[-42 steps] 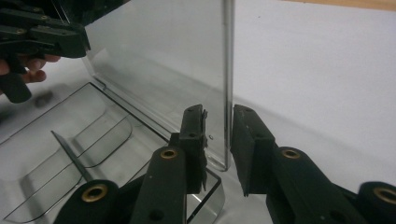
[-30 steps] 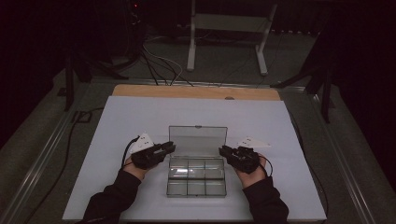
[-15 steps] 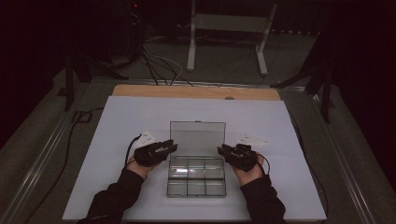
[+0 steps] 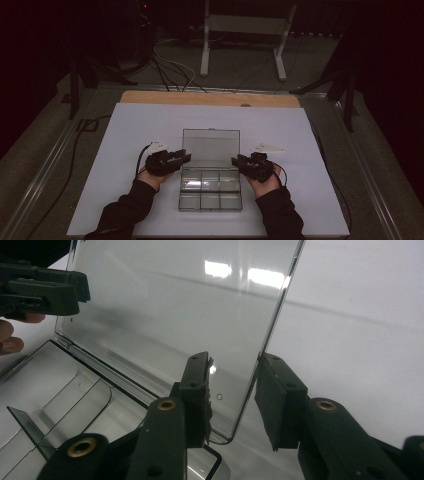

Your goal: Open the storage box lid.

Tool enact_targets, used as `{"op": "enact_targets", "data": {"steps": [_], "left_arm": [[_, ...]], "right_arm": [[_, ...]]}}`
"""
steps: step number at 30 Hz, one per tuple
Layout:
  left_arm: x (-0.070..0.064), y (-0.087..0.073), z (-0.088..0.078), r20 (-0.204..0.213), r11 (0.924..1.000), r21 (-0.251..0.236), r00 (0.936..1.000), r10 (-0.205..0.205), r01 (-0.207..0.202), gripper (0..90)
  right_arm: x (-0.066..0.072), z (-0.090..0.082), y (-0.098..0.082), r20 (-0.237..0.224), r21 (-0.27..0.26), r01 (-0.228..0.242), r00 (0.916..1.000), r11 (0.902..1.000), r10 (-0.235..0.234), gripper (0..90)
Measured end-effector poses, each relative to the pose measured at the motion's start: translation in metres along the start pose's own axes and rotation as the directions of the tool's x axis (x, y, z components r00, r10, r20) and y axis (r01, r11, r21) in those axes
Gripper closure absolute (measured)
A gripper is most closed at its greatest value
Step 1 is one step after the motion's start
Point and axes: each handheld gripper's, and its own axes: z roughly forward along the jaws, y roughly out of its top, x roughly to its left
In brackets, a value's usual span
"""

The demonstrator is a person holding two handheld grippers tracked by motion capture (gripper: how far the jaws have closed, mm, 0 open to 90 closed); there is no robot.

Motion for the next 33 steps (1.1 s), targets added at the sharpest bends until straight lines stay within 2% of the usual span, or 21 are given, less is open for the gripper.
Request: {"op": "enact_targets", "data": {"steps": [2, 6, 10, 13, 15, 17, 18, 19, 24, 26, 29, 30, 32, 33], "left_arm": [[0.000, 0.001, 0.001, -0.006, 0.9998, 0.016, 0.9999, -0.014, 0.014, 63.5], [0.001, 0.002, 0.005, -0.007, 0.9969, 0.039, 0.9976, -0.068, 0.068, 61.7], [0.004, 0.002, 0.006, 0.002, 0.9907, 0.059, 0.9925, -0.123, 0.122, 61.2], [0.004, 0.002, 0.008, -0.003, 0.9855, 0.085, 0.9891, -0.147, 0.147, 59.0], [0.006, 0.001, 0.010, -0.009, 0.9781, 0.101, 0.9833, -0.182, 0.182, 56.9], [0.008, -0.001, 0.012, -0.017, 0.9664, 0.121, 0.9738, -0.227, 0.227, 54.7], [0.010, -0.002, 0.013, -0.013, 0.9549, 0.134, 0.9640, -0.266, 0.265, 53.4], [0.011, -0.002, 0.013, -0.011, 0.9532, 0.135, 0.9624, -0.271, 0.270, 53.5], [0.013, -0.003, 0.014, -0.019, 0.9309, 0.164, 0.9446, -0.328, 0.326, 52.0], [0.014, -0.004, 0.015, -0.027, 0.9303, 0.176, 0.9463, -0.322, 0.322, 48.0], [0.013, -0.004, 0.015, -0.028, 0.9298, 0.182, 0.9468, -0.321, 0.320, 47.7], [0.012, -0.003, 0.016, -0.028, 0.9330, 0.186, 0.9509, -0.308, 0.308, 46.0], [0.009, -0.002, 0.015, -0.039, 0.9467, 0.180, 0.9636, -0.264, 0.267, 44.2], [0.007, -0.002, 0.015, -0.044, 0.9507, 0.183, 0.9682, -0.247, 0.250, 43.0]], "right_arm": [[-0.001, 0.001, 0.000, 0.000, 0.005, -0.008, 1.0000, 1.0000, 0.008, 65.6], [-0.002, 0.002, 0.000, 0.000, 0.016, -0.035, 0.9994, 0.9993, 0.035, 65.1], [-0.002, 0.003, 0.000, 0.005, 0.027, -0.062, 0.9981, 0.9977, 0.062, 64.1], [-0.002, 0.004, 0.000, 0.013, 0.036, -0.078, 0.9969, 0.9963, 0.078, 62.4], [-0.002, 0.005, 0.000, 0.022, 0.045, -0.087, 0.9961, 0.9952, 0.086, 62.1], [-0.002, 0.006, -0.001, 0.030, 0.056, -0.087, 0.9959, 0.9946, 0.086, 62.4], [-0.002, 0.007, -0.001, 0.033, 0.063, -0.089, 0.9956, 0.9940, 0.087, 62.6], [-0.002, 0.007, -0.002, 0.033, 0.067, -0.094, 0.9952, 0.9934, 0.092, 62.6], [-0.003, 0.009, -0.002, 0.029, 0.074, -0.117, 0.9930, 0.9904, 0.115, 61.6], [-0.003, 0.010, -0.002, 0.028, 0.085, -0.120, 0.9926, 0.9891, 0.118, 60.0], [-0.004, 0.011, -0.004, 0.027, 0.084, -0.133, 0.9909, 0.9875, 0.132, 58.1], [-0.004, 0.011, -0.004, 0.028, 0.085, -0.135, 0.9907, 0.9872, 0.133, 56.6], [-0.004, 0.012, -0.004, 0.028, 0.082, -0.134, 0.9908, 0.9876, 0.132, 53.3], [-0.004, 0.012, -0.004, 0.027, 0.080, -0.138, 0.9904, 0.9873, 0.136, 50.8]]}}
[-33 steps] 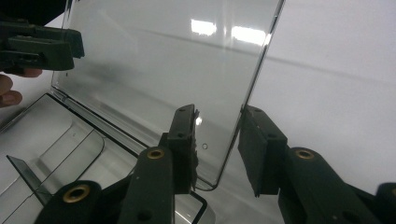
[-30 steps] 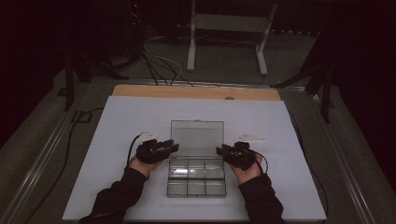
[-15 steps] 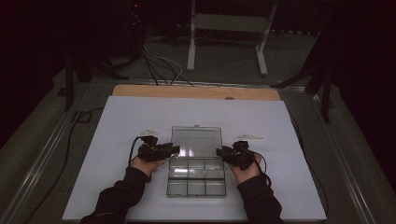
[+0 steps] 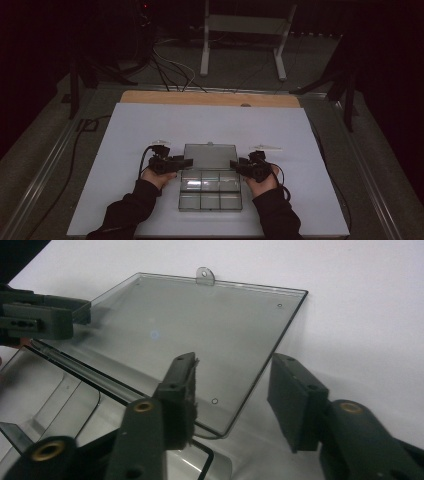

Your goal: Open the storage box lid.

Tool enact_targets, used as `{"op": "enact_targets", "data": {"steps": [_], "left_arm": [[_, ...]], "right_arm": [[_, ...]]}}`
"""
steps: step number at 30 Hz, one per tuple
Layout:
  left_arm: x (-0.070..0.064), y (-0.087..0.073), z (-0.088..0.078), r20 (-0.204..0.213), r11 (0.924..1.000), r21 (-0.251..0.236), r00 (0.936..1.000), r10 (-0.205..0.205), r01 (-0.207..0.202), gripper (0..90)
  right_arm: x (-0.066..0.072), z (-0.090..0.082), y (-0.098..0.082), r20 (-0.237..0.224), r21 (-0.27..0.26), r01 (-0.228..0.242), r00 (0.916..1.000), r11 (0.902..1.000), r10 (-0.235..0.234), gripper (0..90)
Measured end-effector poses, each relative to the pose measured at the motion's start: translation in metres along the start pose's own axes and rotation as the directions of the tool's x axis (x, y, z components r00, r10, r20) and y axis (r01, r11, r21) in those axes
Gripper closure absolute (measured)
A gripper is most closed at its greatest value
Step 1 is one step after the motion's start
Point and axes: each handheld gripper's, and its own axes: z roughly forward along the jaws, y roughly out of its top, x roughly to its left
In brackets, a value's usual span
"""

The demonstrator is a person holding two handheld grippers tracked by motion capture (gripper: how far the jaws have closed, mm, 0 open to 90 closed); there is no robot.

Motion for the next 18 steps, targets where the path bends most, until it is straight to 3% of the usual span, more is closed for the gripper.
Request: {"op": "enact_targets", "data": {"steps": [4, 8, 12, 14, 18], "left_arm": [[-0.007, 0.002, -0.003, -0.023, 0.9982, -0.006, 0.9979, 0.060, -0.060, 38.5], [-0.012, 0.004, -0.006, -0.033, 0.9962, -0.024, 0.9960, 0.083, -0.083, 30.0], [-0.017, 0.004, -0.012, 0.004, 0.9913, -0.048, 0.9925, 0.122, -0.122, 21.5], [-0.020, 0.005, -0.016, 0.011, 0.9877, -0.057, 0.9892, 0.146, -0.145, 18.4], [-0.029, 0.006, -0.024, 0.043, 0.9751, -0.073, 0.9762, 0.213, -0.209, 16.1]], "right_arm": [[0.001, -0.002, 0.001, 0.004, -0.022, -0.008, 1.0000, 0.9997, 0.008, 43.0], [0.003, -0.008, 0.005, -0.002, -0.050, 0.002, 1.0000, 0.9988, -0.002, 37.4], [0.009, -0.015, 0.010, -0.021, -0.069, 0.037, 0.9991, 0.9970, -0.038, 32.0], [0.012, -0.020, 0.012, -0.023, -0.084, 0.060, 0.9978, 0.9946, -0.062, 28.6], [0.015, -0.028, 0.015, -0.043, -0.112, 0.073, 0.9960, 0.9910, -0.079, 23.3]]}}
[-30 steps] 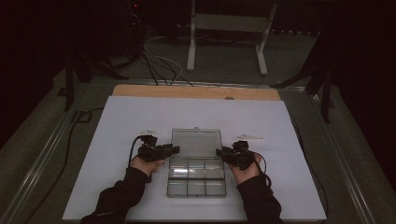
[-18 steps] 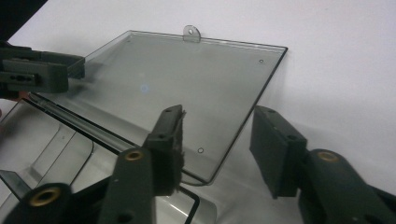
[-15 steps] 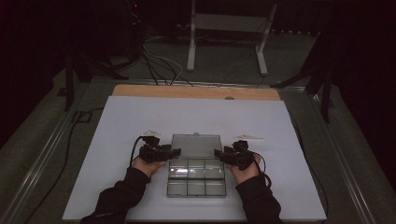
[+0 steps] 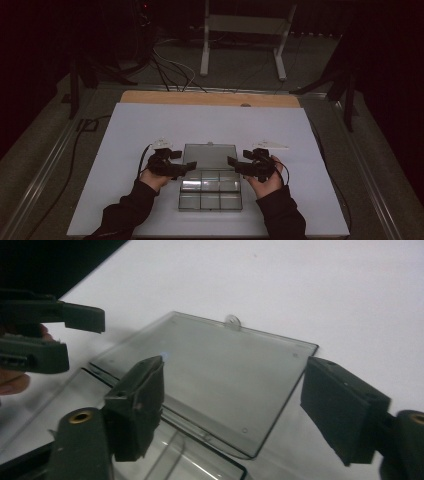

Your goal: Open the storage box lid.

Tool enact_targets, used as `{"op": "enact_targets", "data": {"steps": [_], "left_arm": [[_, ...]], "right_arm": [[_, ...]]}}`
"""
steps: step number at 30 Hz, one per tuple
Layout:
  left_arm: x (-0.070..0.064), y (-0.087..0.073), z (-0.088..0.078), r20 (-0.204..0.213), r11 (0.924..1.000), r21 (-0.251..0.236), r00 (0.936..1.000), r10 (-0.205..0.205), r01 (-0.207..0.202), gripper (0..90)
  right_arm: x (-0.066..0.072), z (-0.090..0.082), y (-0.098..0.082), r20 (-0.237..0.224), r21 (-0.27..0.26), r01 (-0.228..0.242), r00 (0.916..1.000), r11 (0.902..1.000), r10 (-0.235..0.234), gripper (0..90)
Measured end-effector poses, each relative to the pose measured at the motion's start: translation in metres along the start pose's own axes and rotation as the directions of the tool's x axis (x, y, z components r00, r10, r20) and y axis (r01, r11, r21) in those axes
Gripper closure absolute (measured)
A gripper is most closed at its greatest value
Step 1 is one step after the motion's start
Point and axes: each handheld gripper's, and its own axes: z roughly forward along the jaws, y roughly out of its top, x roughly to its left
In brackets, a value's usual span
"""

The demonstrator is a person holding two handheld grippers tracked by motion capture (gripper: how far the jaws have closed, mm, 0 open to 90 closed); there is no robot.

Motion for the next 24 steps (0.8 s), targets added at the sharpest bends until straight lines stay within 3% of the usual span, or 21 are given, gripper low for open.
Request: {"op": "enact_targets", "data": {"steps": [6, 9, 14, 21, 24], "left_arm": [[-0.012, 0.001, -0.008, 0.037, 0.9961, 0.008, 0.9955, 0.088, -0.088, 6.2], [-0.014, 0.001, -0.011, 0.055, 0.9947, 0.009, 0.9933, 0.102, -0.103, 2.1], [-0.016, -0.001, -0.019, 0.076, 0.9908, -0.010, 0.9878, 0.136, -0.135, 0.6], [-0.020, -0.009, -0.035, 0.102, 0.9784, -0.066, 0.9741, 0.202, -0.196, 0.6], [-0.019, -0.013, -0.042, 0.095, 0.9761, -0.070, 0.9727, 0.212, -0.206, 0.6]], "right_arm": [[0.001, -0.012, 0.001, -0.073, -0.025, 0.023, 0.9971, 0.9994, -0.024, 15.0], [0.000, -0.018, 0.002, -0.094, -0.044, 0.017, 0.9953, 0.9989, -0.021, 13.6], [0.002, -0.029, 0.005, -0.109, -0.046, 0.053, 0.9923, 0.9975, -0.058, 0.2], [-0.007, -0.042, 0.000, -0.105, -0.063, 0.061, 0.9922, 0.9961, -0.068, 0.2], [-0.015, -0.049, -0.003, -0.094, -0.066, 0.059, 0.9935, 0.9961, -0.065, 0.3]]}}
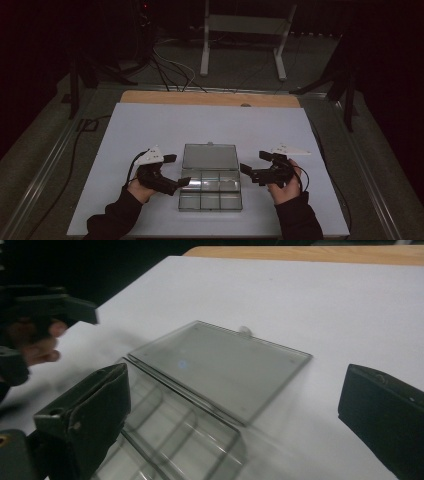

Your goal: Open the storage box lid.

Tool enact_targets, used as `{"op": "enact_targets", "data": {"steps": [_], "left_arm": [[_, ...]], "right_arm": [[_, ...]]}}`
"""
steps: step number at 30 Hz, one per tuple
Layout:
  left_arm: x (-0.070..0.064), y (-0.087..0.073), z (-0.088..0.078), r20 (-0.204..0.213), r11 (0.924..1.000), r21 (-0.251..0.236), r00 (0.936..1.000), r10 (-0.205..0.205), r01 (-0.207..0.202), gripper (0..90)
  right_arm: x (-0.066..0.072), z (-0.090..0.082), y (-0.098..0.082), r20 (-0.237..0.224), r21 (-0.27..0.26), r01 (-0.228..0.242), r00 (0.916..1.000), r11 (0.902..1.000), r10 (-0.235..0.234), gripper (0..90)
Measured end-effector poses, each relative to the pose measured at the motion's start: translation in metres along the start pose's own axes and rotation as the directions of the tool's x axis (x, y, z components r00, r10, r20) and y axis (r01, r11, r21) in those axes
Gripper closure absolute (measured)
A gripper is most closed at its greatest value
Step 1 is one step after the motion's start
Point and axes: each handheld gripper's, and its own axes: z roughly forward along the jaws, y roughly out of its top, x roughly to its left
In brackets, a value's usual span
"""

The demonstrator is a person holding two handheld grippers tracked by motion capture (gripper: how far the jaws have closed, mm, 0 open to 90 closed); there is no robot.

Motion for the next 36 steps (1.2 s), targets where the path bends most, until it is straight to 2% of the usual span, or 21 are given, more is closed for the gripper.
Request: {"op": "enact_targets", "data": {"steps": [5, 13, 20, 25, 28, 30, 31, 32, 34, 36], "left_arm": [[-0.001, -0.012, -0.010, -0.010, 1.0000, -0.004, 0.9999, 0.004, -0.004, 0.7], [0.000, -0.030, -0.025, -0.029, 0.9999, -0.008, 0.9995, -0.011, 0.011, 0.7], [0.001, -0.042, -0.029, -0.040, 0.9998, 0.006, 0.9990, -0.019, 0.019, 0.7], [0.002, -0.047, -0.031, -0.043, 0.9996, 0.006, 0.9987, -0.028, 0.028, 0.7], [0.003, -0.050, -0.032, -0.052, 0.9996, 0.004, 0.9983, -0.028, 0.028, 0.7], [0.003, -0.051, -0.033, -0.059, 0.9996, 0.003, 0.9979, -0.027, 0.028, 0.7], [0.003, -0.051, -0.033, -0.061, 0.9996, 0.003, 0.9978, -0.028, 0.028, 0.7], [0.003, -0.051, -0.033, -0.062, 0.9997, 0.002, 0.9978, -0.025, 0.025, 0.7], [0.003, -0.051, -0.032, -0.066, 0.9998, -0.002, 0.9977, -0.018, 0.018, 0.7], [0.003, -0.051, -0.032, -0.066, 0.9999, 0.003, 0.9977, -0.013, 0.013, 0.7]], "right_arm": [[-0.011, -0.014, -0.007, 0.036, 0.008, 0.015, 0.9992, 0.9998, -0.016, 0.3], [-0.025, -0.036, -0.019, 0.052, 0.010, 0.022, 0.9984, 0.9997, -0.022, 0.3], [-0.042, -0.056, -0.032, 0.085, -0.004, -0.030, 0.9959, 0.9996, 0.030, 0.3], [-0.051, -0.065, -0.041, 0.114, -0.007, -0.019, 0.9933, 0.9998, 0.020, 0.3], [-0.054, -0.068, -0.048, 0.127, 0.025, -0.022, 0.9917, 0.9994, 0.019, 0.3], [-0.056, -0.069, -0.053, 0.130, 0.053, -0.054, 0.9904, 0.9972, 0.046, 0.3], [-0.056, -0.068, -0.055, 0.146, 0.067, -0.059, 0.9881, 0.9961, 0.048, 0.3], [-0.056, -0.067, -0.057, 0.168, 0.081, -0.066, 0.9845, 0.9945, 0.052, 1.2], [-0.056, -0.067, -0.061, 0.191, 0.088, -0.085, 0.9793, 0.9925, 0.067, 12.6], [-0.056, -0.067, -0.065, 0.215, 0.113, -0.073, 0.9754, 0.9909, 0.048, 20.1]]}}
